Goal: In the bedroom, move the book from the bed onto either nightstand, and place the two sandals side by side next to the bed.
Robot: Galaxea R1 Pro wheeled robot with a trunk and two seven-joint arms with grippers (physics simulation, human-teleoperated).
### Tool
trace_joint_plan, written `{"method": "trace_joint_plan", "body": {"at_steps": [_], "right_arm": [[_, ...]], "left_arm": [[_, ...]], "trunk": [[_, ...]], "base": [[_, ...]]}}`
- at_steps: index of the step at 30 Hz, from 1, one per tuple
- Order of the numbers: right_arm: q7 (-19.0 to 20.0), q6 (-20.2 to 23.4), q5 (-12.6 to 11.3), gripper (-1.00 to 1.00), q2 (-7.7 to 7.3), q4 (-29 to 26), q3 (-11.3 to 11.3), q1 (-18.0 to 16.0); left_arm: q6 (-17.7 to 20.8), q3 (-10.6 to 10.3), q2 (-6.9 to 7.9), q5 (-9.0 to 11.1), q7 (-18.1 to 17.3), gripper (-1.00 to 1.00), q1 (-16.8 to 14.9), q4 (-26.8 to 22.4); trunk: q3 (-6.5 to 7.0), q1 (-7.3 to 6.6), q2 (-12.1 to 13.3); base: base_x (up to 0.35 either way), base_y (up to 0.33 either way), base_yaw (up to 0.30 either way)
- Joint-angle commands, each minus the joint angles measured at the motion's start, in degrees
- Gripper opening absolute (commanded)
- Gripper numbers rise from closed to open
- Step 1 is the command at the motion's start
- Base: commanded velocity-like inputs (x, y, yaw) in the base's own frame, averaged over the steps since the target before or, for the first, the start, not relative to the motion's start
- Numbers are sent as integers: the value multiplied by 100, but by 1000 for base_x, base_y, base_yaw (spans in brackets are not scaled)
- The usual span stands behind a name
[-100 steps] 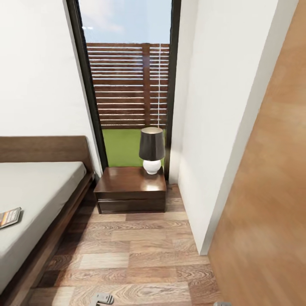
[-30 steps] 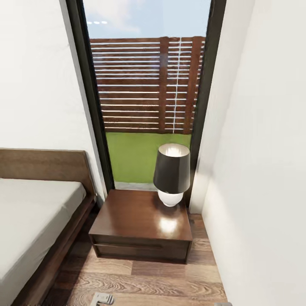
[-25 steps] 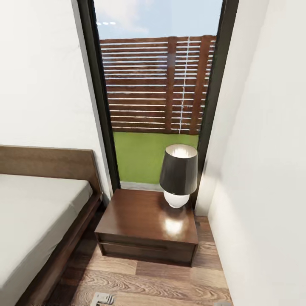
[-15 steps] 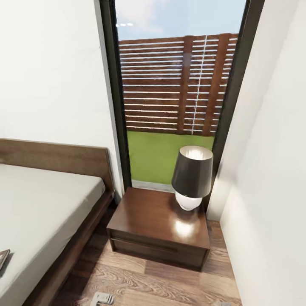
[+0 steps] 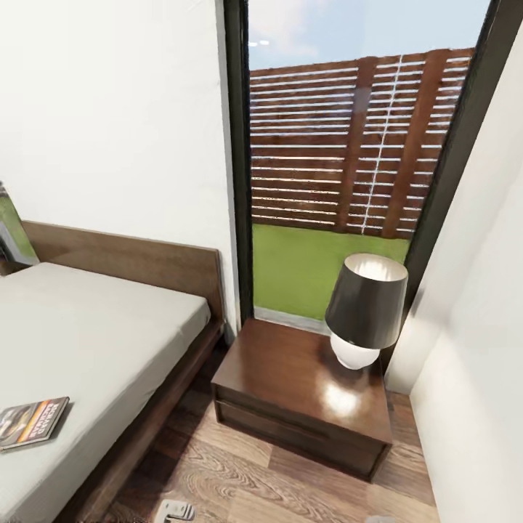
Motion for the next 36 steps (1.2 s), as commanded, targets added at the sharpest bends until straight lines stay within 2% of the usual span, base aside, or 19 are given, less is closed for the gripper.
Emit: {"method": "trace_joint_plan", "body": {"at_steps": [1,11,26,36], "right_arm": [[39,-28,-55,100,-2,26,5,-9],[38,-30,-55,100,-2,26,5,-9],[39,-31,-55,100,-2,25,5,-9],[39,-31,-55,100,-2,26,5,-9]], "left_arm": [[-16,47,1,-60,-15,100,-4,3],[-16,47,2,-58,-15,100,-4,3],[-16,47,-3,-60,-15,100,-4,3],[-16,47,-4,-60,-15,100,-4,3]], "trunk": [[-5,1,-3],[-5,1,-3],[-5,1,-3],[-5,1,-3]], "base": [[146,0,292],[206,0,292],[27,0,292],[264,0,292]]}}
